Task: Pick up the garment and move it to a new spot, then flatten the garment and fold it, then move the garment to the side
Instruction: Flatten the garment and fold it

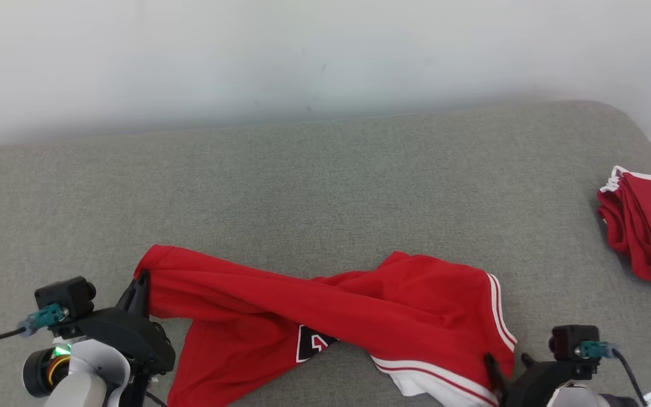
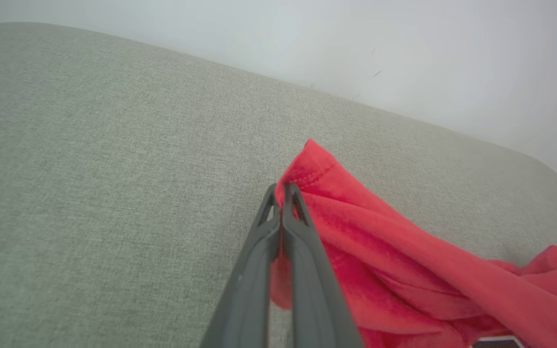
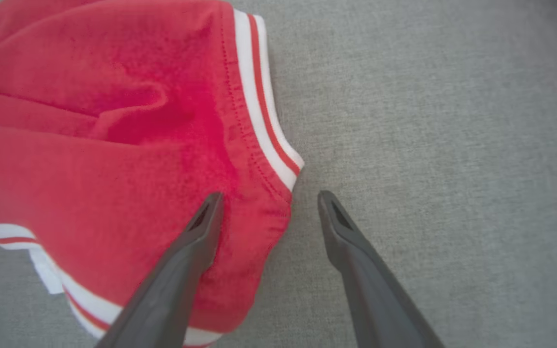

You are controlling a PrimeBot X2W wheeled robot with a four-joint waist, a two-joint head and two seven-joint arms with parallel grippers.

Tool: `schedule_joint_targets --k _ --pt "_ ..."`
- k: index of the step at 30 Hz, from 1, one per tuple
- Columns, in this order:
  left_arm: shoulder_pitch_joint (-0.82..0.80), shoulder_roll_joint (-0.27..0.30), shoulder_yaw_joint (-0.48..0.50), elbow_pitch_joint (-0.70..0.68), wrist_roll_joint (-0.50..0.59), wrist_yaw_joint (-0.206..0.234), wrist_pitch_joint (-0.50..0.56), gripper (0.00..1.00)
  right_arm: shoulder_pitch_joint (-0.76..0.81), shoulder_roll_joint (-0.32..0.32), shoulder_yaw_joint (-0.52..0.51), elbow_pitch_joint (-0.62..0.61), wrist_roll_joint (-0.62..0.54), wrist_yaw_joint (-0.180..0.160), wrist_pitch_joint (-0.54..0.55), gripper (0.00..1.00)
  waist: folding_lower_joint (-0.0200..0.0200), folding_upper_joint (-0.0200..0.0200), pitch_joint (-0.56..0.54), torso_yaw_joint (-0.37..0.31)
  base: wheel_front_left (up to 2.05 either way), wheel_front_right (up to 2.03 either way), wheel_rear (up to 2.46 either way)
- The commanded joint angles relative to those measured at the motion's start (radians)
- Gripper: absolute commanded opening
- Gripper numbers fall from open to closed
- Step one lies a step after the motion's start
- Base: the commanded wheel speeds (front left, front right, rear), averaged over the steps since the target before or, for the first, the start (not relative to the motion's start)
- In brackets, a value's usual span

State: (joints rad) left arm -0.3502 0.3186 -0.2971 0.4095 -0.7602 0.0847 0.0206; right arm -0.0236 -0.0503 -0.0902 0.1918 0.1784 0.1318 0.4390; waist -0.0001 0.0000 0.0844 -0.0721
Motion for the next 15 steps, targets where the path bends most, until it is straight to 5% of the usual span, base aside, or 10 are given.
schedule_joint_targets --k 1,4,5,6,15 --pt "0.0 -0.003 -0.002 -0.006 -0.006 0.003 0.001 0.0 -0.016 0.0 0.006 0.032 0.011 -0.003 0.017 1.0 0.0001 0.0 0.003 0.008 0.0 0.0 0.0" --pt "-0.009 -0.004 -0.008 -0.013 -0.002 -0.001 0.001 0.0 -0.047 0.0 0.023 0.092 0.029 -0.003 0.031 1.0 0.0001 0.0 0.011 0.012 0.0 0.0 0.0" --pt "-0.011 -0.004 -0.009 -0.015 -0.001 -0.003 -0.001 0.0 -0.058 0.0 0.029 0.111 0.024 -0.003 0.028 0.38 0.0001 0.0 0.013 0.012 0.0 0.0 0.0" --pt "-0.013 -0.004 -0.01 -0.016 -0.001 -0.005 -0.004 0.0 -0.071 0.001 0.031 0.124 0.017 -0.003 0.016 0.04 0.0001 0.0 0.016 0.013 0.0 0.0 0.0" --pt "-0.021 -0.015 0.012 -0.043 -0.019 -0.042 -0.081 0.0 -0.17 0.0 -0.035 0.08 -0.055 -0.003 -0.117 0.0 0.0001 0.0 0.015 0.019 0.0 0.0 0.0"
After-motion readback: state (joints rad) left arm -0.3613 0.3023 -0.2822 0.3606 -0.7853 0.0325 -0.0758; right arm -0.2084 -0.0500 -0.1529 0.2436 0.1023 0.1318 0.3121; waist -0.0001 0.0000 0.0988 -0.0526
